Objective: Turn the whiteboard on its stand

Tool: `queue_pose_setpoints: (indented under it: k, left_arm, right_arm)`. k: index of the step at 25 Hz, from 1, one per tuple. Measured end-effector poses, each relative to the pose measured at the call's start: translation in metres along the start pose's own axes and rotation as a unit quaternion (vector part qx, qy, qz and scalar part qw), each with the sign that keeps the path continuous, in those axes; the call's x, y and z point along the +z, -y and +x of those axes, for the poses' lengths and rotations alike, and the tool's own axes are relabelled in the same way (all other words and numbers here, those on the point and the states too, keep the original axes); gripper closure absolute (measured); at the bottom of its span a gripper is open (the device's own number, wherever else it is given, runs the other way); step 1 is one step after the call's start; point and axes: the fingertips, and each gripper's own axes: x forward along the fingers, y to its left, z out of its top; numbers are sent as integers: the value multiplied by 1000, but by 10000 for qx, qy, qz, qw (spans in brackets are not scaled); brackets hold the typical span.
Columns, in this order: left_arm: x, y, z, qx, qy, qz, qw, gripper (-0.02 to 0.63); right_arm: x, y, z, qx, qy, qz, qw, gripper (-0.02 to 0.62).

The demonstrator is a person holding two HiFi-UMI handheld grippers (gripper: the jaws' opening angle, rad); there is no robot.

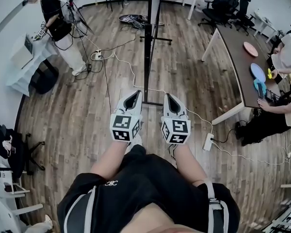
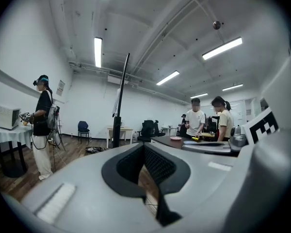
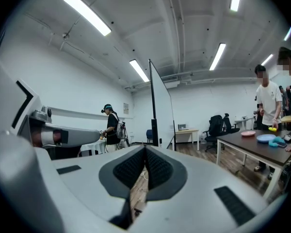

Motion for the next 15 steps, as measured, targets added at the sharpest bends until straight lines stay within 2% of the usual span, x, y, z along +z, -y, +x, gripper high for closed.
queue_pose_setpoints:
  k: [15]
  left_arm:
    - [17,-92,132,-211,-140,-195,9995,598]
  right_arm:
    - [5,32,149,-162,-265,159,9994,589]
